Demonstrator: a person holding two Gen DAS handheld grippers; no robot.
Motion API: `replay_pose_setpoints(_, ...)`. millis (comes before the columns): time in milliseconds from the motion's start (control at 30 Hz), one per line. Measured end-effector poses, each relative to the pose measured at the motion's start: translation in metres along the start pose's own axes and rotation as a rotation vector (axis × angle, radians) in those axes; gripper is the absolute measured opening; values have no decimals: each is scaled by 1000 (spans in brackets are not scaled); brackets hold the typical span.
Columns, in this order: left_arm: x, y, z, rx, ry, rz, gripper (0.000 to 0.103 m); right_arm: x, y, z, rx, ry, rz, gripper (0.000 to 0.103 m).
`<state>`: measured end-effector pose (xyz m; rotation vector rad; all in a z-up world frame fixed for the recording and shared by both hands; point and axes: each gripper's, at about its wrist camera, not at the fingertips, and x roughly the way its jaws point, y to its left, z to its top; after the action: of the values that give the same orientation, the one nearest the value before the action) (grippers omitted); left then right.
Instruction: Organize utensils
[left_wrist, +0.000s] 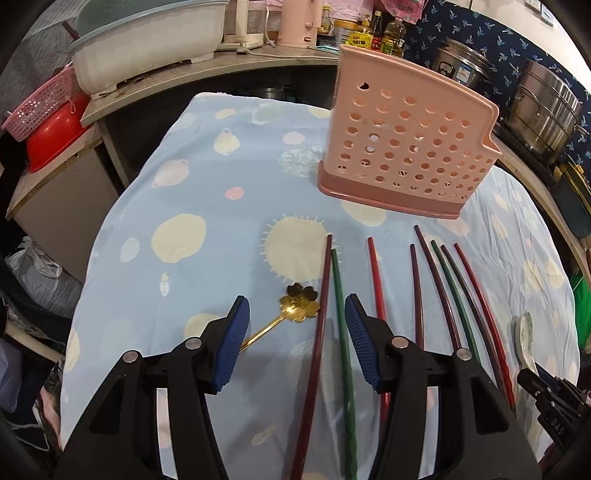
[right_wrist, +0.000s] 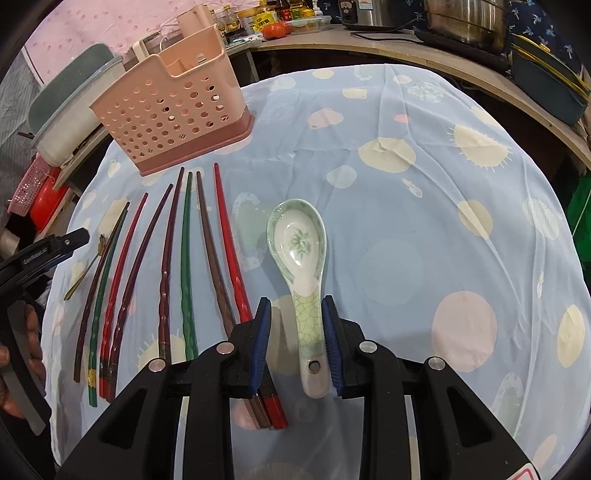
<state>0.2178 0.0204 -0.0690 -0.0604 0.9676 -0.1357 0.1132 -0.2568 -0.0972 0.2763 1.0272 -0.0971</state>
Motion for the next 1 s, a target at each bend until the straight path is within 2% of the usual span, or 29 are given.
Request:
replay_pose_setpoints(100,13,-5,4,11,15,6,50,-1,1,2,-5,-5,-2,27)
replay_pose_setpoints(200,27,-6,5,15,38,25,45,-1,2,3,-9,-4,-5,27)
replay_pose_setpoints(300,36,-2,2,10,64,18,30,0,0,3,-7,1,0,27)
replay_pose_setpoints(400,33,0,0,9,56,17,21,0,-1,2,-7,3,5,27)
replay_pose_setpoints(433,32,0,0,7,53,2,11,0,-1,2,-6,6,10,27)
replay_pose_setpoints(500,28,0,1,12,44,-2,8,-1,-1,0,-2,11,16,27)
replay_pose_setpoints(733,11,-4,-3,15,29,-20,5,-11,-4,-5,9,-6,28,26)
replay_pose_setpoints(867,-3,-5,-6,15,14,-24,5,-13,-6,-6,12,-4,36,13)
replay_pose_setpoints(1000,-16,-5,-8,17,-3,-34,4,-18,-9,-8,23,-14,39,12)
